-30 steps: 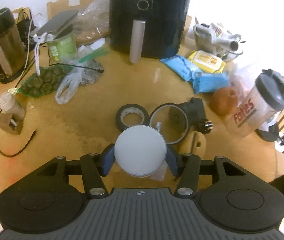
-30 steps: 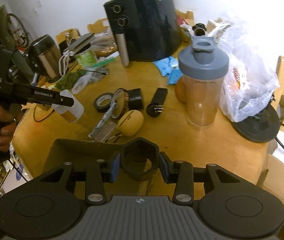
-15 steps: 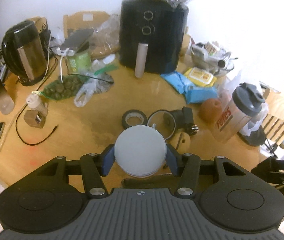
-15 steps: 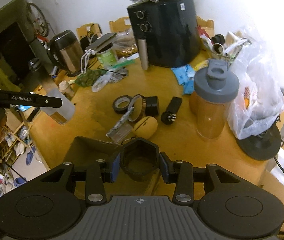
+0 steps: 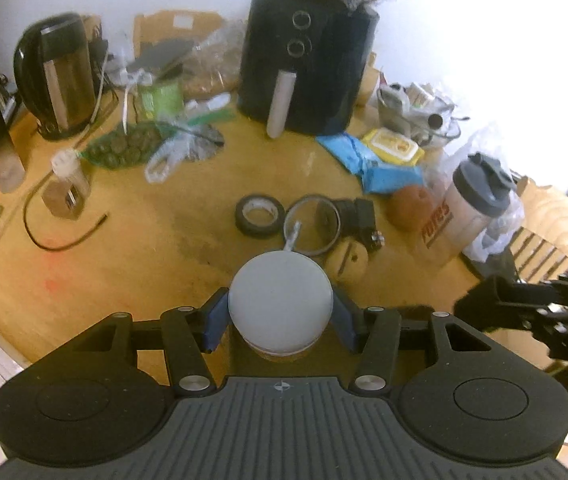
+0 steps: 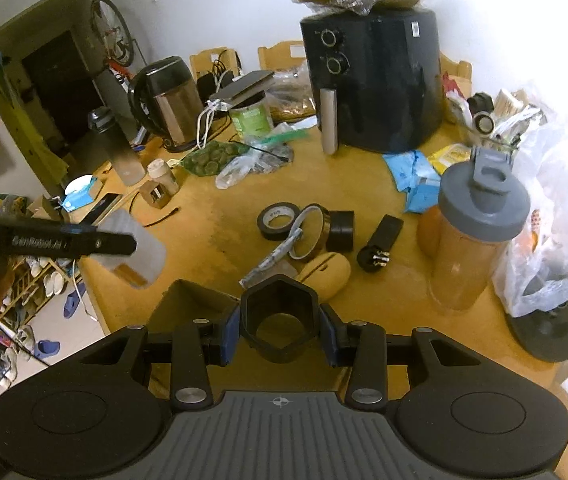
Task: Organize rigid objects
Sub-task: 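Carry the white jar in the left tool and black cup in the right tool over the box, then open the left tool to drop the white jar while the right tool releases the black cup, then move the right tool to the yellow rounded case and grasp it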
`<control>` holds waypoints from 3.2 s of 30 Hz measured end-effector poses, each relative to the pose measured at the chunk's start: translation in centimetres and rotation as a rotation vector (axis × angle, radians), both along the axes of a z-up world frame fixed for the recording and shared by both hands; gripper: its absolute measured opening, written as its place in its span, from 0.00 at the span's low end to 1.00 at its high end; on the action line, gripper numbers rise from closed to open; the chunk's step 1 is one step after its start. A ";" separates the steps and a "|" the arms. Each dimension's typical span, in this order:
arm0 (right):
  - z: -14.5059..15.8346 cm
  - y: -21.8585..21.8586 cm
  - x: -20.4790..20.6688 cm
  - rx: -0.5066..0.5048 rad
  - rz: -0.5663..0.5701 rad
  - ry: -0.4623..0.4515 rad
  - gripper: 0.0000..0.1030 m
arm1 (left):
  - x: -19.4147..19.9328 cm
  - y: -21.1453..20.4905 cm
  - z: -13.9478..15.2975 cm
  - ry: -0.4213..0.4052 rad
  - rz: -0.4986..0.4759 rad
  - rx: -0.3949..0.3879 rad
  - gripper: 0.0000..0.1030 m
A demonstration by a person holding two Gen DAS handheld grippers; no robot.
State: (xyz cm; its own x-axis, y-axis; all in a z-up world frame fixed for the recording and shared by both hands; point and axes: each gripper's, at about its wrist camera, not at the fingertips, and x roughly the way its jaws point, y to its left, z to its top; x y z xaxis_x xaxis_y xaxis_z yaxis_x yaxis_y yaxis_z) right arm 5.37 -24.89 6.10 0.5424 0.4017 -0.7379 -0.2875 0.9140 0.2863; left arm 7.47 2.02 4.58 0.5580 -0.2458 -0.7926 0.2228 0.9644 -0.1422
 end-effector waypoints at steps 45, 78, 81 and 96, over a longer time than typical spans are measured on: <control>-12.4 5.7 4.6 -0.255 -0.049 0.165 0.43 | 2.7 -0.8 -8.9 0.129 -0.082 0.066 0.51; -7.5 4.9 1.5 -0.180 -0.202 0.085 1.00 | 1.6 2.8 -5.6 0.115 0.028 -0.038 0.52; -7.0 5.0 1.6 -0.180 -0.212 0.081 1.00 | 1.6 2.9 -5.4 0.109 0.025 -0.033 0.52; -5.7 3.8 1.8 -0.200 -0.257 0.078 1.00 | 2.1 2.0 -5.0 0.101 0.007 -0.048 0.52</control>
State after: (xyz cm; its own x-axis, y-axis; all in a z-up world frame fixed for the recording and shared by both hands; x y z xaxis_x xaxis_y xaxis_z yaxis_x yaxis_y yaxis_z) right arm 7.21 -21.04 0.43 0.5461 0.1022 -0.8314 -0.0249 0.9941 0.1058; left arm 9.61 3.99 -0.37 0.4777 -0.2810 -0.8324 0.1981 0.9575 -0.2096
